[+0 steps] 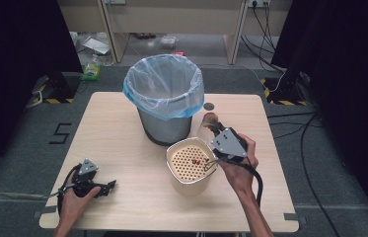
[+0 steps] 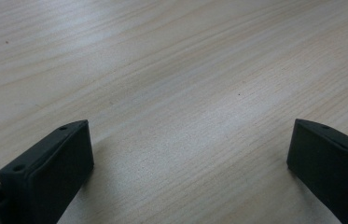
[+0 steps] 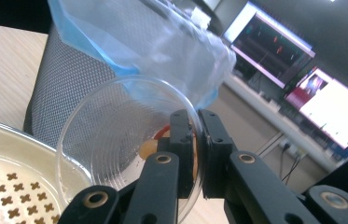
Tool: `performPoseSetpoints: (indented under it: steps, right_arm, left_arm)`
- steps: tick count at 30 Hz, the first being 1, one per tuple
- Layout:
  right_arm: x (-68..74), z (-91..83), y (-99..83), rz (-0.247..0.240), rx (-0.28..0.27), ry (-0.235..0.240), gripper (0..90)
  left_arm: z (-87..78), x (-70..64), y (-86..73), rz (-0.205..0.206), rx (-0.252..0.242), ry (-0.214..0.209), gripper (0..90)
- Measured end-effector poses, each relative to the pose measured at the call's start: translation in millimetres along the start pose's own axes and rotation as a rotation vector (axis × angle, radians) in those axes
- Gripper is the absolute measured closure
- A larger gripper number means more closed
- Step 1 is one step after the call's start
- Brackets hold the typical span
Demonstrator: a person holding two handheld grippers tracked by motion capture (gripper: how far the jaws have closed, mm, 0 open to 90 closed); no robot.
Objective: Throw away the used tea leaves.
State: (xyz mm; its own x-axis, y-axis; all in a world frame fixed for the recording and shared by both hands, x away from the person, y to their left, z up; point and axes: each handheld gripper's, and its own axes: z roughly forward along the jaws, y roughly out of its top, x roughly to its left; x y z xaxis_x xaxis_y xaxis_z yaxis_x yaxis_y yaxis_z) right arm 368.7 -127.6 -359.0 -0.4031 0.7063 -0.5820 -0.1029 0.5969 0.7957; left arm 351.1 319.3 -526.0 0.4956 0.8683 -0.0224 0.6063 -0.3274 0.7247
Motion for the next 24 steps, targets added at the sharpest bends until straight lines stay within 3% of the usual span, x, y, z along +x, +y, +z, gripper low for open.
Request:
performPoseSetpoints:
  steps: [2,3,5,6,7,10,12,14,16,17,21,24]
  right_arm:
    - [9.6,0.4,2.5,-0.080,-0.016,-0.016,85.9]
    - [9.6,0.4,2.5,-0.080,-0.016,-0.016,85.9]
    - [16.3,-0.6,3.8,-0.139,-0.024,-0.030,86.2]
    - [22.3,-3.7,5.7,-0.205,-0.033,-0.056,86.2]
    - [22.3,-3.7,5.7,-0.205,-0.033,-0.056,86.2]
    - [29.1,-11.0,11.8,-0.275,-0.081,-0.129,86.7]
    - [30.6,-10.9,12.2,-0.301,-0.088,-0.143,86.7]
    - [40.1,-9.7,10.6,-0.393,-0.093,-0.188,86.7]
    - [42.9,-9.6,10.9,-0.414,-0.097,-0.193,86.7]
    - [49.2,-8.2,10.4,-0.481,-0.100,-0.215,86.8]
    - [53.5,-2.6,5.5,-0.538,-0.087,-0.213,86.7]
    - [61.3,-4.5,6.2,-0.634,-0.106,-0.249,87.0]
  left_arm:
    - [0.0,-0.1,0.0,-0.002,0.000,-0.001,0.0]
    - [0.1,-0.1,-0.1,-0.002,-0.001,-0.001,0.0]
    - [0.1,-0.2,-0.1,-0.002,-0.001,-0.001,0.0]
    - [-0.1,-0.4,-0.1,0.001,-0.003,0.002,0.0]
    - [-0.1,-0.4,-0.1,0.001,-0.003,0.002,0.0]
    - [-0.3,-0.5,-0.2,0.003,-0.003,0.003,0.0]
    - [-0.3,-0.6,-0.2,0.003,-0.003,0.003,0.0]
    - [-0.5,-0.6,-0.4,0.004,-0.003,0.003,0.0]
    - [-0.5,-0.4,-0.4,0.003,-0.001,0.003,0.0]
    - [-0.5,-0.6,-0.4,0.001,-0.002,0.002,0.0]
    - [-0.5,-0.5,-0.4,0.003,-0.002,0.003,0.0]
    - [-0.5,-0.5,-0.4,0.004,-0.002,0.003,0.0]
